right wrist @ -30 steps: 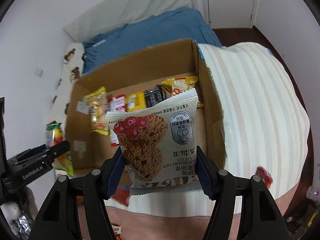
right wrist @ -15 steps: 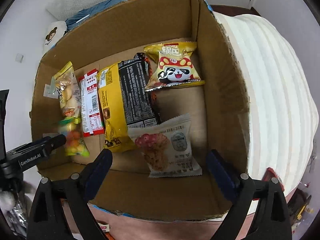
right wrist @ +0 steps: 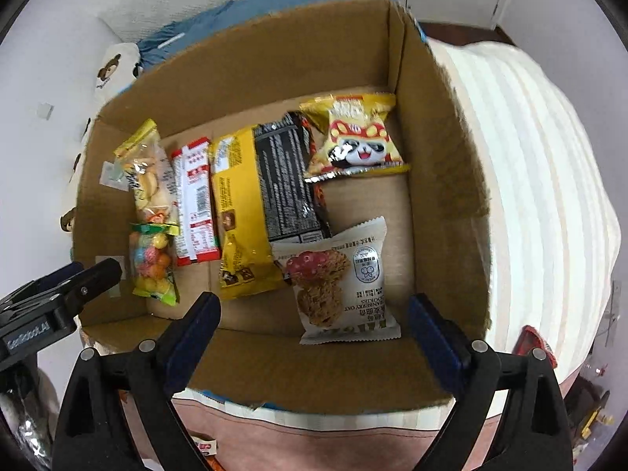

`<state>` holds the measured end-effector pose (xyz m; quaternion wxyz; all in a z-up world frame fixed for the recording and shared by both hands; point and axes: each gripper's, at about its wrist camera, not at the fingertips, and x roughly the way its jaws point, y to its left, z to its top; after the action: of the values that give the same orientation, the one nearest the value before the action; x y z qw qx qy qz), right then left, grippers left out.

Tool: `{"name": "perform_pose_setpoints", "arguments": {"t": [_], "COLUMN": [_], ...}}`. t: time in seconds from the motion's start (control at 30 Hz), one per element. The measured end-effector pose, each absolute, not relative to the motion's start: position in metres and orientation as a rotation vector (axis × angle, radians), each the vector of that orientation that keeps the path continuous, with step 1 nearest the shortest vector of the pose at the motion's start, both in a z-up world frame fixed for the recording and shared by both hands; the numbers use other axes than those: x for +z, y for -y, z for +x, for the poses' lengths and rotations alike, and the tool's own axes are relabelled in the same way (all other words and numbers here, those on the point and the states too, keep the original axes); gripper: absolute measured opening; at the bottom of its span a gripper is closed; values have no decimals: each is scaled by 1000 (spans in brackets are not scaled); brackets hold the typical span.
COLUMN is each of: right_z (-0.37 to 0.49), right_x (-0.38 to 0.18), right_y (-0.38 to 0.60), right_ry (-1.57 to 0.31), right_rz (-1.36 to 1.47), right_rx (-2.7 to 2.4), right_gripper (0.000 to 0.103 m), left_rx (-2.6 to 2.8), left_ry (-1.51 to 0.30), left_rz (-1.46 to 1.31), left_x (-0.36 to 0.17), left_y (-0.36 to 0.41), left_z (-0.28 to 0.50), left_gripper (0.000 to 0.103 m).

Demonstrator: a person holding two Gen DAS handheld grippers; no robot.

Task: Organize snacks
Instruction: 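Grasp the brown wafer packet with the right tool while the left grasps the orange Cuicuijiao bag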

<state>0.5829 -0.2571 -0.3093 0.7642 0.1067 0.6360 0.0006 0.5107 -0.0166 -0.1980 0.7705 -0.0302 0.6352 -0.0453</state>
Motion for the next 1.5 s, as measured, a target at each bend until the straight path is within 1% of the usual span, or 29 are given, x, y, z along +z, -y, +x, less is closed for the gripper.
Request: {"name": "perform_pose_setpoints", "arguments": {"t": [0.13,0.43,0.63,0.73,0.83,1.0,1.07,1.13,1.17,1.23,1.5], "right_z": [573,519,471,451,435,428,432,437,442,451,478], "right_x": [-291,-236,-225,-239,-265,-321,-343,-359,-367,-381,-422], "right_y": [251,240,225,214,204,187,178,169,163,152,109], "right_ry": [-1321,-1198,-1175,-1215,-1277,-1369,-1387,-1385,-1385,-1385,-1388], "right_rz": [194,239,274,301,319,342,364,366,353,342,280], "right_rx": [0,60,135,180,205,195,186,164,152,127,27], "right_gripper": [101,101,101,101,101,101,100,93,92,87,87], "left_rx": [-87,-68,-16,53,169,303,337,378,399,423,475], "left_ry": [-1270,-1124,-1114,-1146,-1197,-1382,-1424,-1436,-1442,-1446,-1464], "left_rz": [-53,-86,-107,-128,-170,-356,-401,-424,-440,-464,-520], "left_x": [-170,-115,-112,-129,-162,-248,-272,-288,-297,-307,-331], "left_y": [11,1,-17,-32,-56,-95,-100,-104,-106,-108,-115], "left_z": [493,430,376,340,299,240,224,211,205,198,183], "left_gripper": [86,86,86,86,86,86,86,86,86,86,86]}}
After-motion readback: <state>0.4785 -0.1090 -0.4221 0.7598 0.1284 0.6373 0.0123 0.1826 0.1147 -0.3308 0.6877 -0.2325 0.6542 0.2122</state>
